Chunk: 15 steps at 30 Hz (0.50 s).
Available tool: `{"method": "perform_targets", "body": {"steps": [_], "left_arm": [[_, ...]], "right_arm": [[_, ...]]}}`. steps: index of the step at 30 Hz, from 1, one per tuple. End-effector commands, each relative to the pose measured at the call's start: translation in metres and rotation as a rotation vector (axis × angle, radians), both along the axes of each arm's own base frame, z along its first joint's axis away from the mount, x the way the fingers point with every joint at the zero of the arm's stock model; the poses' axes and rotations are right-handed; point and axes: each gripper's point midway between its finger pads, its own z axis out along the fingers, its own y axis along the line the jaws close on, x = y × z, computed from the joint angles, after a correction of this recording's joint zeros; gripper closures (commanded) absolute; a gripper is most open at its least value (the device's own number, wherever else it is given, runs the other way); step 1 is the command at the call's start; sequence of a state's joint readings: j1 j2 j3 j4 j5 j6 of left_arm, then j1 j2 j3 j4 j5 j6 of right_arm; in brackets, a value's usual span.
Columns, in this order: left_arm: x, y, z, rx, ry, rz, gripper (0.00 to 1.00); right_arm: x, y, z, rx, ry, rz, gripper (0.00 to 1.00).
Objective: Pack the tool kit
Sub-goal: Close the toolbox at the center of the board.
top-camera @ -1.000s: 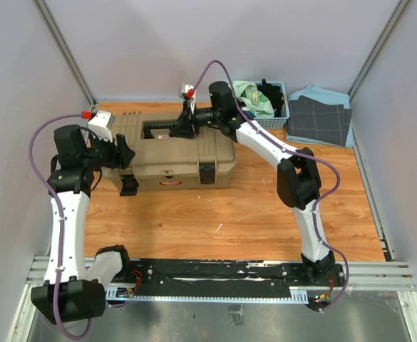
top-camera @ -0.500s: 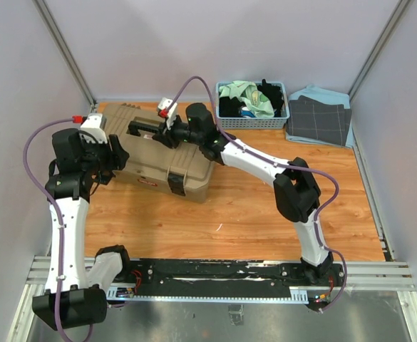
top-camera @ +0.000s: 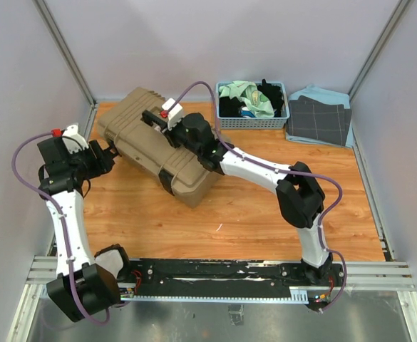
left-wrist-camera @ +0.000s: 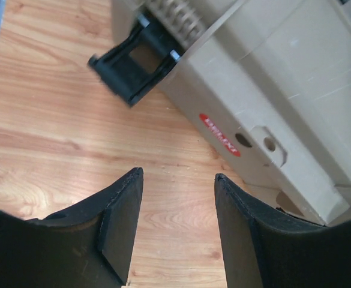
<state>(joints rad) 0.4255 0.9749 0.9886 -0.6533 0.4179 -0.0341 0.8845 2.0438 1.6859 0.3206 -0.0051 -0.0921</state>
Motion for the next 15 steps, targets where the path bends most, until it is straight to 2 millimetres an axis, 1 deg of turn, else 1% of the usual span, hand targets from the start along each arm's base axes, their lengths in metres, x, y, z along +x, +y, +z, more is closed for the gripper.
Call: {"method": "perform_targets", "body": {"steps": [1, 2, 4, 7, 10, 11, 15], "left_arm": [[0.010, 0.004, 0.001, -0.048, -0.028, 0.003, 0.45], [0.012, 0.007, 0.001, -0.051, -0.035, 0.012, 0.45], [0.015, 0.015, -0.001, -0.068, -0.045, 0.037, 0.45], [0.022, 0.020, -0.007, -0.107, -0.051, 0.047, 0.44], [0.033, 0.016, -0.015, -0.187, -0.072, 0.029, 0.41], [0.036, 0.012, -0.023, -0.227, -0.072, 0.016, 0.39], [0.047, -0.005, -0.041, -0.479, -0.099, -0.032, 0.34]], "right_arm": [[0.037, -0.068, -0.008, -0.103, -0.032, -0.279, 0.99], [0.036, -0.068, -0.011, -0.104, -0.027, -0.271, 0.99], [0.031, -0.068, 0.000, -0.086, -0.034, -0.249, 0.99], [0.024, -0.064, 0.000, -0.078, -0.029, -0.201, 0.99], [0.017, -0.060, 0.001, -0.063, -0.010, -0.141, 0.99], [0.014, -0.060, 0.001, -0.060, -0.003, -0.126, 0.99], [0.008, -0.061, 0.004, -0.051, 0.028, -0.078, 0.99]]}}
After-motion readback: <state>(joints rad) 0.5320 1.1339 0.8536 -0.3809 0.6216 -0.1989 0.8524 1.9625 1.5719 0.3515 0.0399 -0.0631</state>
